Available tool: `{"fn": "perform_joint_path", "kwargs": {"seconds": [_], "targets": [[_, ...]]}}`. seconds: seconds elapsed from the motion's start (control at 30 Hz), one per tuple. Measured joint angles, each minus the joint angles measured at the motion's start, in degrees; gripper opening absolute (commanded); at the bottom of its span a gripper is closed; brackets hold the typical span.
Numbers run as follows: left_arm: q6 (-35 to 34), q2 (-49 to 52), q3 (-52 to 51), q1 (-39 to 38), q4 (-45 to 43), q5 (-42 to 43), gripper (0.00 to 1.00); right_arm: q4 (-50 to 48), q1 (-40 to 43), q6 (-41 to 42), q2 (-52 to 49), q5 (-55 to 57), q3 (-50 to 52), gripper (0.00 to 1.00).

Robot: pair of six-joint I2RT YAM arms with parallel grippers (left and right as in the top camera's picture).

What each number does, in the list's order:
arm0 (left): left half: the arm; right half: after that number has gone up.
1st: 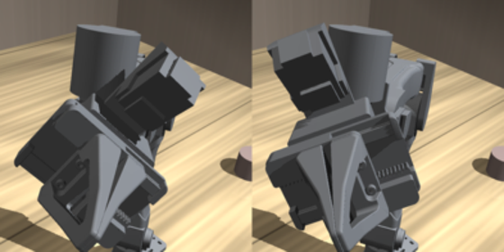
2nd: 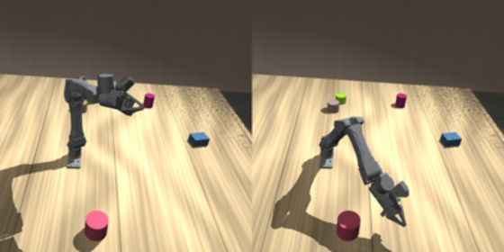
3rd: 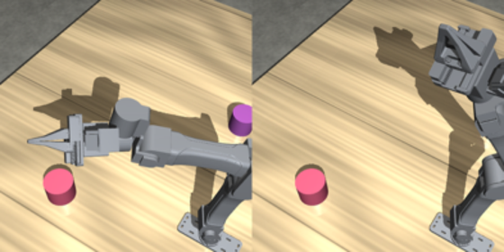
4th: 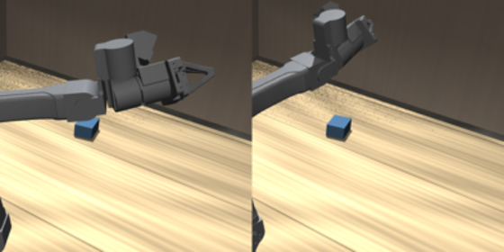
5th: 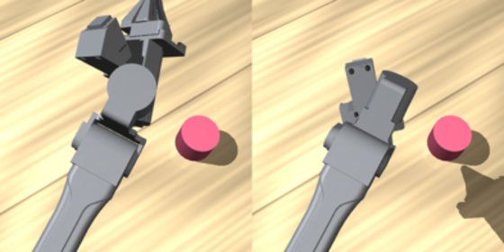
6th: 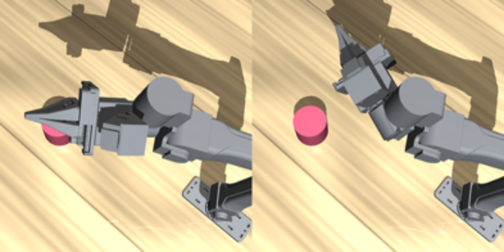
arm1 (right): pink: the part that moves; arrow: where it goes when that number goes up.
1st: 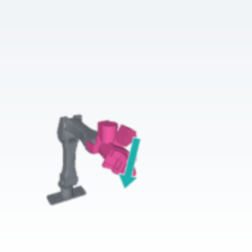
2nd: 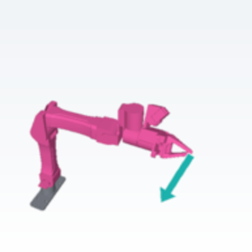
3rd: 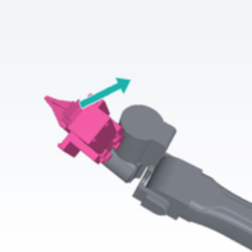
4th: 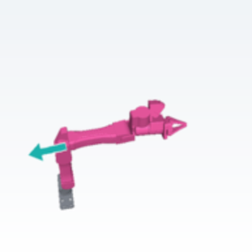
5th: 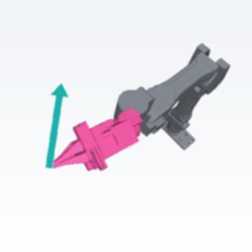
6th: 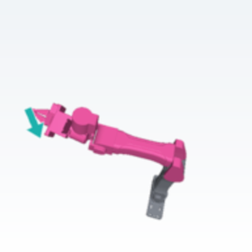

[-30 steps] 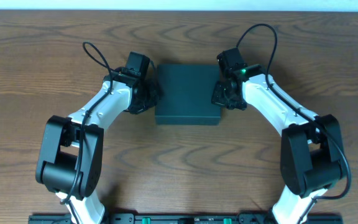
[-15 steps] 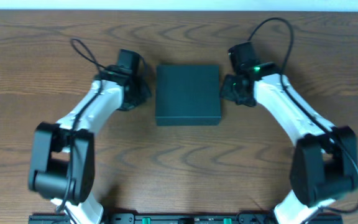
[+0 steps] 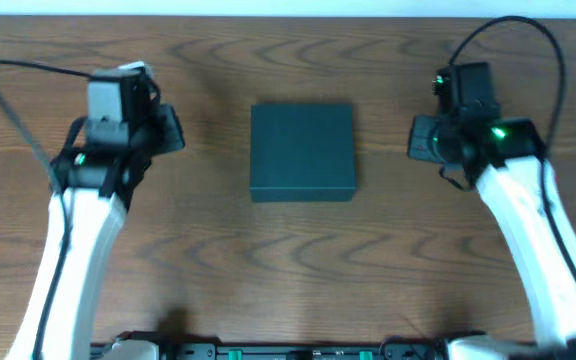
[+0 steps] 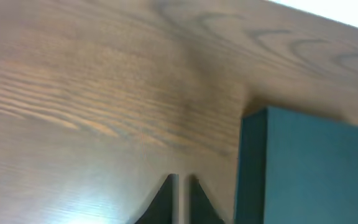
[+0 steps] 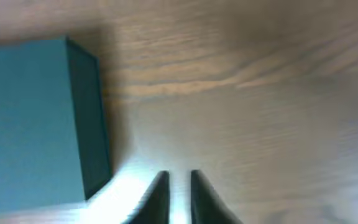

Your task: Pack container

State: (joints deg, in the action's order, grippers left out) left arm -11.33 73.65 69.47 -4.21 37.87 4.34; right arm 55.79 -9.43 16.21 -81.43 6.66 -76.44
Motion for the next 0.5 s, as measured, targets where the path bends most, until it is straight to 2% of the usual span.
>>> {"fn": "perform_joint_path", "kwargs": {"seconds": [0.03, 0.07, 0.1, 0.13, 0.3, 0.5], "targets": [[1.0, -2.4, 0.0, 0.0, 2.0, 0.3, 0.48, 1.1, 0.0, -1.1, 2.4, -0.1, 0.0, 0.78], [1.8, -4.7, 0.0, 0.0, 4.0, 0.9, 0.59, 2.3, 0.0, -2.2, 4.7, -0.3, 0.0, 0.91], [2.6, -7.1, 0.0, 0.0, 6.0, 1.7, 0.82, 3.4, 0.0, -3.2, 7.2, -0.5, 0.0, 0.99], [2.8, -9.2, 0.0, 0.0, 7.7, 2.6, 0.95, 4.7, 0.0, -4.0, 9.3, -0.7, 0.0, 0.99], [4.0, -24.2, 0.0, 0.0, 18.1, 9.1, 0.95, 12.9, 0.0, -9.1, 22.6, -3.8, -0.1, 0.99], [4.2, -40.6, 0.0, 0.0, 28.0, 10.5, 0.95, 19.0, 0.0, -13.5, 32.9, -7.0, -0.1, 0.96]]}}
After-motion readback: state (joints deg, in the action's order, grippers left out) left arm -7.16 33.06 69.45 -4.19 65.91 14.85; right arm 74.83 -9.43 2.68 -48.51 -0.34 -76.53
